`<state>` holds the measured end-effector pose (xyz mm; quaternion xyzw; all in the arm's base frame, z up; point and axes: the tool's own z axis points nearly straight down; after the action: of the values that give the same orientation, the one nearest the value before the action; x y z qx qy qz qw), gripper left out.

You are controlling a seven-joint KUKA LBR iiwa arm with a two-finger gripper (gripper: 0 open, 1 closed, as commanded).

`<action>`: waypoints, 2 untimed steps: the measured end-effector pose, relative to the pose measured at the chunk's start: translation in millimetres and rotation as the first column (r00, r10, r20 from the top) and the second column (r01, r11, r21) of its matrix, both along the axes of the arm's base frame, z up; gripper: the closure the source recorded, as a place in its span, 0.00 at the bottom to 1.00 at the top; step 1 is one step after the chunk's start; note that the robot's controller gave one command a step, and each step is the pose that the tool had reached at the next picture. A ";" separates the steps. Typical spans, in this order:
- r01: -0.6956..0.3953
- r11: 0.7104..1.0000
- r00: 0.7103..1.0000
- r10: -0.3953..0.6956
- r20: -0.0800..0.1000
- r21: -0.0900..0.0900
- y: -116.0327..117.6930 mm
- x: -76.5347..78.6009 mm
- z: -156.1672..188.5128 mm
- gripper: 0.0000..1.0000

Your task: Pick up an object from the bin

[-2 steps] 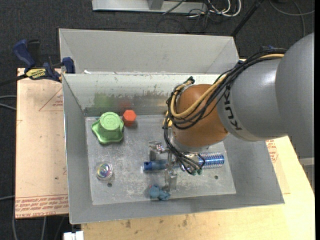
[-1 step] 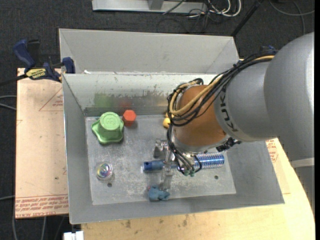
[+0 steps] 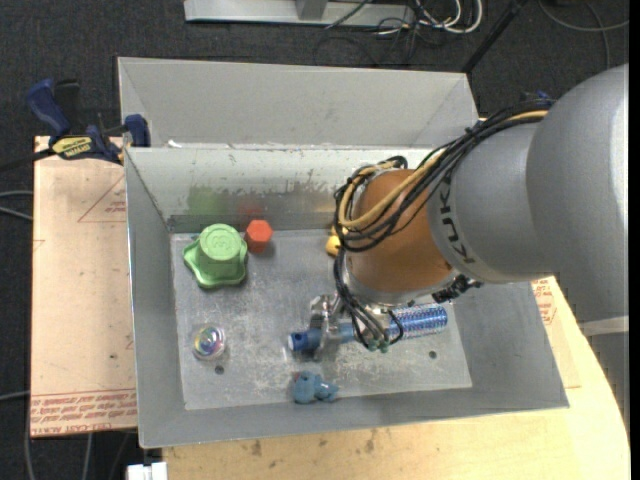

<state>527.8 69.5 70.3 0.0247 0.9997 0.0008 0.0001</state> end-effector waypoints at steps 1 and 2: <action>0.159 0.987 0.987 -0.159 0.002 0.001 -8.6 38.0 0.5 1.00; 0.253 0.967 0.967 -0.253 -0.005 -0.002 -16.0 -40.4 28.8 1.00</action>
Offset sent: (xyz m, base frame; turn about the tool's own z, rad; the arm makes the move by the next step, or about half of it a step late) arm 0.0368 -0.0100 -0.0003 0.1629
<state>487.4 53.5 99.1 0.1523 0.9883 0.0002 -0.0026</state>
